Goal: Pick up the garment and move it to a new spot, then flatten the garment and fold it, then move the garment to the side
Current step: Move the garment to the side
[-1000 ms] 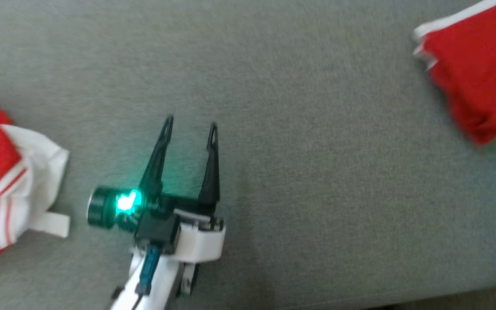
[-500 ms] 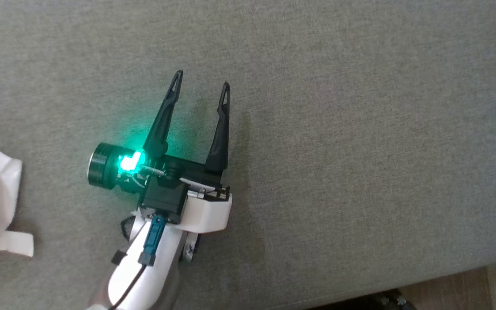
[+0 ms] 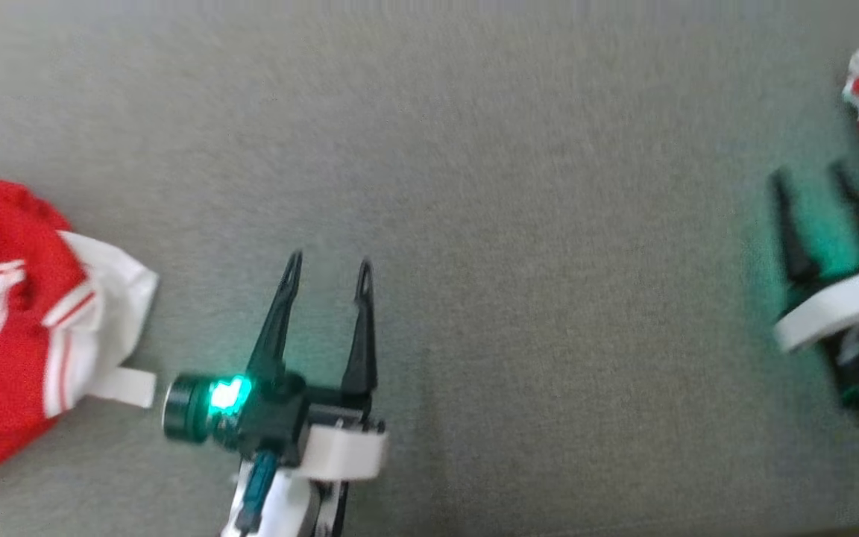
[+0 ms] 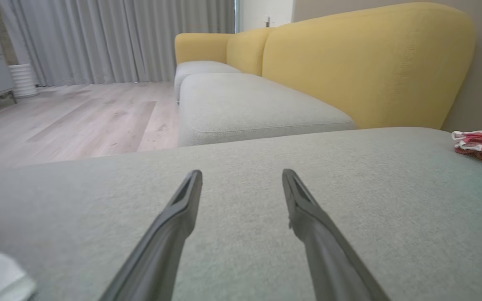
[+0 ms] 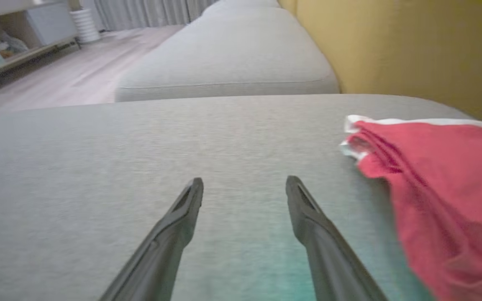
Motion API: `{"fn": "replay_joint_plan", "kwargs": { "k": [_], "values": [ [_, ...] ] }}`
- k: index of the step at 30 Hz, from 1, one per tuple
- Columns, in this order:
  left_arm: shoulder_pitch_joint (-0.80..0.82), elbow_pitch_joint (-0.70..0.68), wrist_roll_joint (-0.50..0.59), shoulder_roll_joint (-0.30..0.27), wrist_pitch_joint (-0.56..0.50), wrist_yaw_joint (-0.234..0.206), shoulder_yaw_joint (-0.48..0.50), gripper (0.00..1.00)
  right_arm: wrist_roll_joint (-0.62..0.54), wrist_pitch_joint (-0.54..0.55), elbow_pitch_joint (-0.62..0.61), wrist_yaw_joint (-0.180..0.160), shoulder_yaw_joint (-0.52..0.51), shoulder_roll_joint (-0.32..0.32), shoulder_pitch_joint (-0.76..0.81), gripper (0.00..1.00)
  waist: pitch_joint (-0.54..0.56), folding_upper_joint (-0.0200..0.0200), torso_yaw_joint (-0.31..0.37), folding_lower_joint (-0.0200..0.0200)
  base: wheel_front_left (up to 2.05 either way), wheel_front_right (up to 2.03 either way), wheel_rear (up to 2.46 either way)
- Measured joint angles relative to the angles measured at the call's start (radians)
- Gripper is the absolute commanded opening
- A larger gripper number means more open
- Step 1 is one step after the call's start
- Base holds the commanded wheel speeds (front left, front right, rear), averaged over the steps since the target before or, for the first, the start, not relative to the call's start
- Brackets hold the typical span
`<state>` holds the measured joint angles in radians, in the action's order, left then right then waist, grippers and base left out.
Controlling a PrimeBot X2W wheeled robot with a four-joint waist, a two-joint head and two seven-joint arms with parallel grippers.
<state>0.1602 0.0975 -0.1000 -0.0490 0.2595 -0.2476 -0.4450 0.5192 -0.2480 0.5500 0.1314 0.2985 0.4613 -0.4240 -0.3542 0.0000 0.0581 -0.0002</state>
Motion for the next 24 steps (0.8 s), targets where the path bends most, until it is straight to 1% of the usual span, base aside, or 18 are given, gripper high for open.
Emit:
{"fn": "replay_joint_plan", "kwargs": {
  "k": [2, 4, 6, 7, 13, 16, 18, 20, 24],
  "values": [
    [-0.038, 0.001, -0.016, 0.000, 0.000, -0.001, 0.016, 1.00, -0.001, 0.000, -0.030, 0.000, 0.018, -0.038, 0.044, 1.00, 0.045, 0.0000, -0.014, 0.0000, 0.00, 0.00, 0.00],
    [-0.075, 0.000, -0.025, -0.001, 0.000, -0.008, 0.035, 1.00, -0.021, 0.000, -0.077, 0.000, 0.014, -0.079, 0.089, 1.00, 0.091, 0.0000, -0.027, -0.0001, 0.00, 0.00, 0.00],
    [-0.113, -0.002, -0.025, -0.001, 0.000, -0.008, 0.052, 1.00, -0.066, -0.001, -0.124, 0.000, -0.027, -0.134, 0.143, 1.00, 0.139, 0.0000, -0.039, -0.0001, 0.00, 0.00, 0.00],
    [-0.113, -0.002, -0.025, -0.001, 0.000, -0.008, 0.052, 1.00, -0.066, -0.001, -0.124, 0.000, -0.027, -0.134, 0.143, 1.00, 0.139, 0.0000, -0.039, -0.0001, 0.00, 0.00, 0.00],
    [-0.212, -0.007, -0.022, -0.001, 0.000, 0.021, 0.090, 1.00, -0.274, -0.003, -0.229, 0.000, -0.143, -0.257, 0.362, 1.00, 0.273, 0.0000, -0.072, -0.0001, 0.00, 0.00, 0.00],
    [-0.256, -0.019, -0.022, -0.002, 0.000, 0.029, 0.116, 1.00, -0.339, -0.003, -0.287, 0.000, -0.189, -0.319, 0.452, 1.00, 0.327, 0.0001, -0.085, -0.0001, 0.00, 0.00, 0.00],
    [-0.277, -0.027, -0.015, -0.002, 0.000, 0.029, 0.131, 1.00, -0.382, -0.003, -0.328, 0.000, -0.207, -0.343, 0.494, 1.00, 0.356, 0.0000, -0.092, 0.0000, 0.00, 0.00, 0.00],
    [-0.297, -0.038, -0.015, -0.003, 0.000, 0.029, 0.148, 1.00, -0.400, -0.003, -0.356, 0.000, -0.220, -0.361, 0.522, 1.00, 0.378, 0.0001, -0.096, 0.0000, 0.00, 0.00, 0.00],
    [-0.337, -0.047, -0.015, -0.003, 0.000, 0.029, 0.165, 1.00, -0.437, -0.003, -0.382, 0.000, -0.227, -0.379, 0.574, 1.00, 0.408, 0.0001, -0.098, 0.0001, 0.00, 0.00, 0.00]
  ]
}}
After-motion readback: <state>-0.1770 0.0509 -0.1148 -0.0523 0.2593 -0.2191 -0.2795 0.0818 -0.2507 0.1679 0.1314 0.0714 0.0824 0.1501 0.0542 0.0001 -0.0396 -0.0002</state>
